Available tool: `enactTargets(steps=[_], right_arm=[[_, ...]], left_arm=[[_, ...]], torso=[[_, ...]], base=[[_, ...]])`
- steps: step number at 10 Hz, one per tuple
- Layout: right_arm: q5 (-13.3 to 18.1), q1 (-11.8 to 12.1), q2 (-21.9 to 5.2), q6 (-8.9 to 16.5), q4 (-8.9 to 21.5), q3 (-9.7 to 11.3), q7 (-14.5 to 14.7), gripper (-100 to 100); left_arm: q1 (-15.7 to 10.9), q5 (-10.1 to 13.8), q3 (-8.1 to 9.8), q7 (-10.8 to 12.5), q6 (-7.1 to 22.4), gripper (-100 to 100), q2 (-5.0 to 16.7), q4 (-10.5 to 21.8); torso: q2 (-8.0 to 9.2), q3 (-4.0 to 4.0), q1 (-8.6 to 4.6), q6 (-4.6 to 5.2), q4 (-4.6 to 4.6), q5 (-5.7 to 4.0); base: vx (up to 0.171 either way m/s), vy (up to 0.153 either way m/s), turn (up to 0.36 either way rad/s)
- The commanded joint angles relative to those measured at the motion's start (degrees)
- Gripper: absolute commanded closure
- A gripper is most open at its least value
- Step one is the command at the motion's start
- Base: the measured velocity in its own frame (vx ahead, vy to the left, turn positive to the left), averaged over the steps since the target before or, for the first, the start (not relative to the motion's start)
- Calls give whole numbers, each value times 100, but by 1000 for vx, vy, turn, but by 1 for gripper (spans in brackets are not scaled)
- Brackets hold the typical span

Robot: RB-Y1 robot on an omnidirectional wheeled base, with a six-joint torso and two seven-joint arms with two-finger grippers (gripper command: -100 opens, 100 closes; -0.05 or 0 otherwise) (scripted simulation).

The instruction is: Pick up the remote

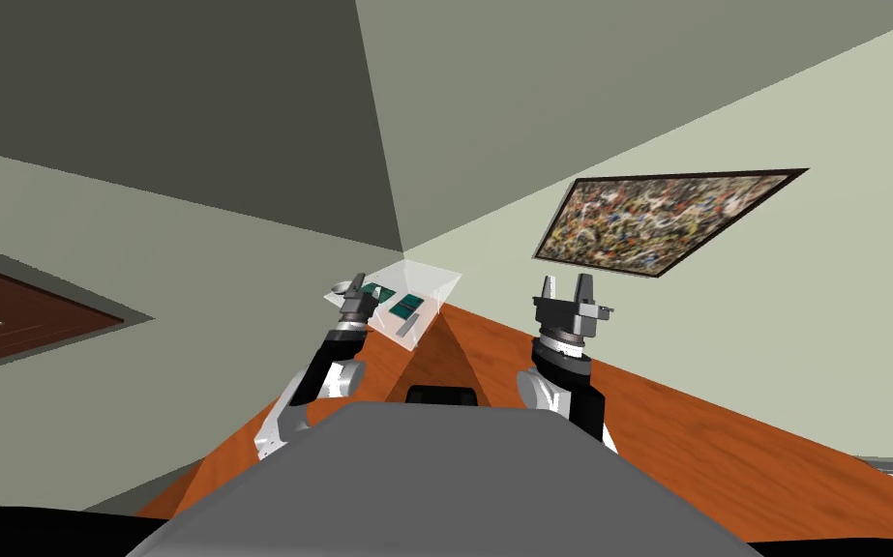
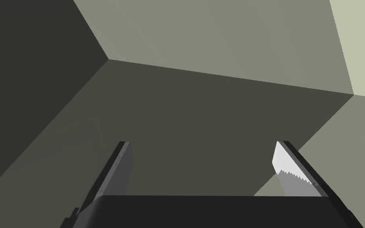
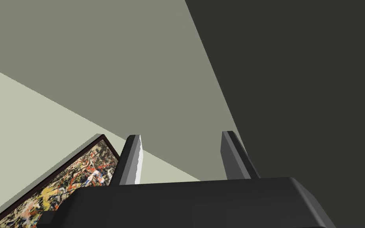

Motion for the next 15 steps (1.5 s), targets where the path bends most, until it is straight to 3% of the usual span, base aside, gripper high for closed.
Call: enactTargets(steps=[1,12,14,15], right_arm=[[0,0,0,0,0,0,0,0],[0,0,0,0,0,0,0,0],[0,0,0,0,0,0,0,0],[0,0,0,0,0,0,0,0]], left_arm=[[-42,33,20,-7,219,-100,15,47],[-599,561,555,114,1889,-100,175,810],[-599,561,555,114,2037,-100,175,810],[-693,654,660,149,2269,-100,188,977]], torso=[[0,0,0,0,0,0],[-5,-3,5,1,-1,0],[-6,-4,4,1,-1,0],[-2,-1,12,1,-1,2]], base=[[18,-48,23],[26,-47,33],[24,-36,8],[31,-43,29]])
